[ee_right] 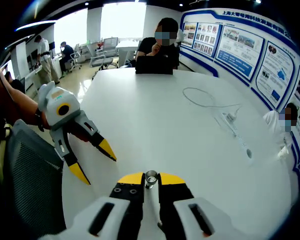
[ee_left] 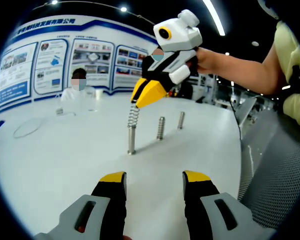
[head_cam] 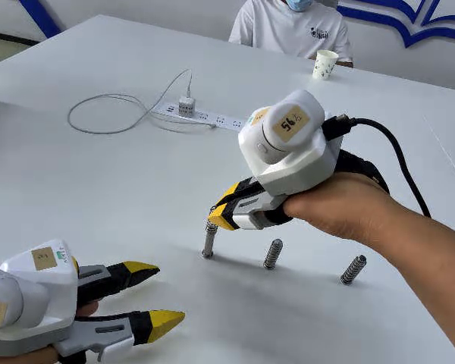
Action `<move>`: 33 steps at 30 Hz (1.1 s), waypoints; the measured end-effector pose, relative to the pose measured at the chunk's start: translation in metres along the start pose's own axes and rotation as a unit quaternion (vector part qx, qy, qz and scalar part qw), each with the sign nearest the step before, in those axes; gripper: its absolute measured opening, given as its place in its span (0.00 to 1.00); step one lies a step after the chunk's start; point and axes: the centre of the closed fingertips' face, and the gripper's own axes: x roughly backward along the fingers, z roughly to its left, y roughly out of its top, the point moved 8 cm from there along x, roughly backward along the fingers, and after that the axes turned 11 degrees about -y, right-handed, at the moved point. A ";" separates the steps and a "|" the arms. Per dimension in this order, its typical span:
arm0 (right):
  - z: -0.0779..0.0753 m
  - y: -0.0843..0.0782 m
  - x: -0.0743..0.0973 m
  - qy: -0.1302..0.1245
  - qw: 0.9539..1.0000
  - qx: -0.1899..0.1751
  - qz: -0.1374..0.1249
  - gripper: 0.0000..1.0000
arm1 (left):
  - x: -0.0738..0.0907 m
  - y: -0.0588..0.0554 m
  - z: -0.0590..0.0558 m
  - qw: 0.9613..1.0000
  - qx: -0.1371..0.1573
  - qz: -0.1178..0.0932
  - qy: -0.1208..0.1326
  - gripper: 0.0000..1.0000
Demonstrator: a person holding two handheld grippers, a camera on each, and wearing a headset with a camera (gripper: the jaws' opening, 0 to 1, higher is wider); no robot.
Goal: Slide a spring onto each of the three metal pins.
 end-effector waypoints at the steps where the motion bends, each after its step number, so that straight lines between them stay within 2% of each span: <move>1: 0.000 0.000 0.000 0.000 1.000 -0.001 0.000 0.12 | 0.000 0.000 0.000 1.000 0.000 0.000 0.000 0.46; 33: -0.003 -0.005 -0.011 0.010 1.000 -0.014 0.012 0.12 | -0.001 -0.001 0.002 1.000 0.004 0.000 0.002 0.46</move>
